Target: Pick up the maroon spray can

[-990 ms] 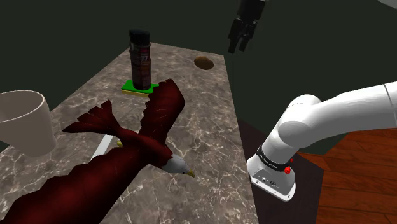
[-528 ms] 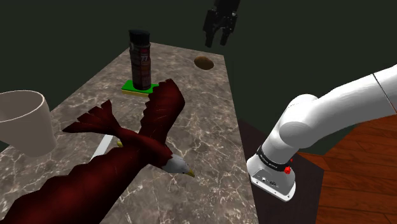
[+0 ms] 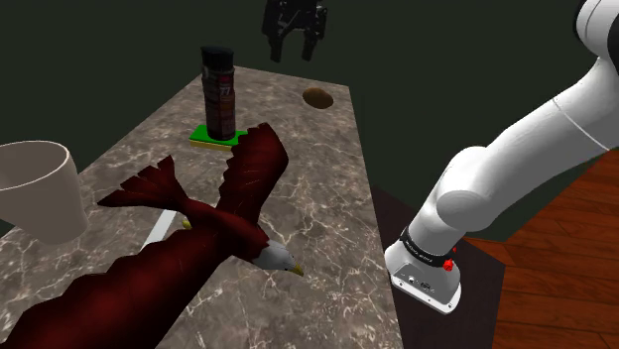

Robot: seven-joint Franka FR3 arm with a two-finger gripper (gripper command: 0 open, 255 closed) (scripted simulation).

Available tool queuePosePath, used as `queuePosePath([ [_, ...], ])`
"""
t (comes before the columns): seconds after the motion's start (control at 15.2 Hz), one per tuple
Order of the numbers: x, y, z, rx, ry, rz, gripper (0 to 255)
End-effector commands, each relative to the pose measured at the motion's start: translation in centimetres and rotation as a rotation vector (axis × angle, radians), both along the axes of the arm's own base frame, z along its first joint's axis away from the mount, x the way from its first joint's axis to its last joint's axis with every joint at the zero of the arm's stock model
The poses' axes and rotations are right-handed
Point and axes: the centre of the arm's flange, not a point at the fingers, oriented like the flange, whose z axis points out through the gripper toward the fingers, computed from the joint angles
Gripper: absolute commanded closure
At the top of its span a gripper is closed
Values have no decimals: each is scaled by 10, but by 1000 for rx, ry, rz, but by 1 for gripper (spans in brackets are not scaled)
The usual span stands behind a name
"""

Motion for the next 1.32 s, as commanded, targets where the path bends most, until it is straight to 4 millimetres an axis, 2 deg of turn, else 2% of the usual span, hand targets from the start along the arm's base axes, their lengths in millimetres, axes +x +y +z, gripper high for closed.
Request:
queuePosePath([
  [0.0, 15, 21, 5, -1, -1, -9, 0],
  [0.59, 89, 110, 21, -9, -8, -46, 0],
  [1.06, 89, 110, -16, -9, -8, -46, 0],
  [1.19, 89, 110, -19, -9, -8, -46, 0],
  [1.25, 89, 110, -19, -9, -8, -46, 255],
])
